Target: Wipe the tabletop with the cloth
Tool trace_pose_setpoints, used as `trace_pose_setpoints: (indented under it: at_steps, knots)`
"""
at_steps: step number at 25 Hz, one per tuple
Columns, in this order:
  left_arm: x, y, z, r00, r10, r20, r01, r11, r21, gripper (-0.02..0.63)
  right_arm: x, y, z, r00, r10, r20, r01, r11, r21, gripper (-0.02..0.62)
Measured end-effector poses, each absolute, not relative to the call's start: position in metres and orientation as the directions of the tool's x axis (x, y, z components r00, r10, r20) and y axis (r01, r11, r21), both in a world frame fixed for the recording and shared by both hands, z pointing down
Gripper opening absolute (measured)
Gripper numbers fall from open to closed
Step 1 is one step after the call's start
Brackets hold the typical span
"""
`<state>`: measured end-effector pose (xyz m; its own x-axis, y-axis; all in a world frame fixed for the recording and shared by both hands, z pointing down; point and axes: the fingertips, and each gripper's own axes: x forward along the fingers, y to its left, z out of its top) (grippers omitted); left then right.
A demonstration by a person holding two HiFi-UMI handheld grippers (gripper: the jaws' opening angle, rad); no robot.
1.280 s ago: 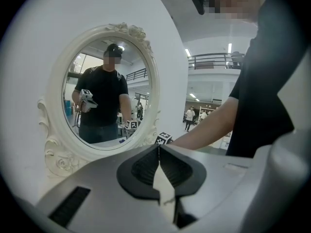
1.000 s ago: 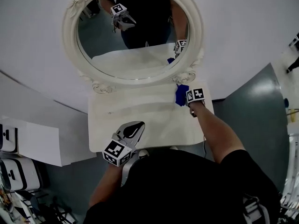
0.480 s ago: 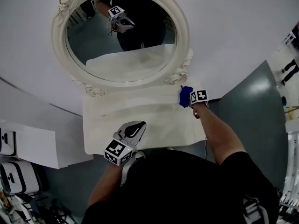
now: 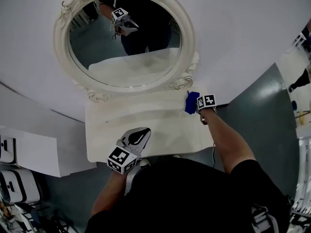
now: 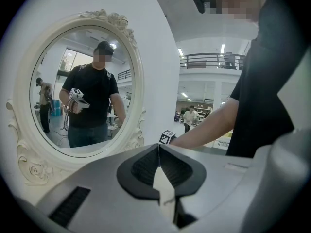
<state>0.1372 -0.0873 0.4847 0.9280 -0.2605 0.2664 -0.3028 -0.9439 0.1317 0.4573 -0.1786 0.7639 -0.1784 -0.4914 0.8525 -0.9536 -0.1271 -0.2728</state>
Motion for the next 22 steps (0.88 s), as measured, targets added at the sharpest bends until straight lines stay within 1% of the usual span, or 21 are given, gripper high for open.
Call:
trace_pose_setpoints:
  at_steps: [14,22]
  knots:
    - [0.117,-0.074,0.473,0.943,-0.220,0.248,-0.254,-0.960,0.117,0.012,0.396,-0.151,0.689,-0.256,-0.654,0.712,-0.942,0.004,-0.335,0.037]
    - [0.099,-0.068,0.467,0.949,-0.202,0.244,-0.233,-0.967,0.104,0.012,0.348,-0.133,0.623,-0.277,-0.744,0.608,-0.948,0.107,-0.301,0.037]
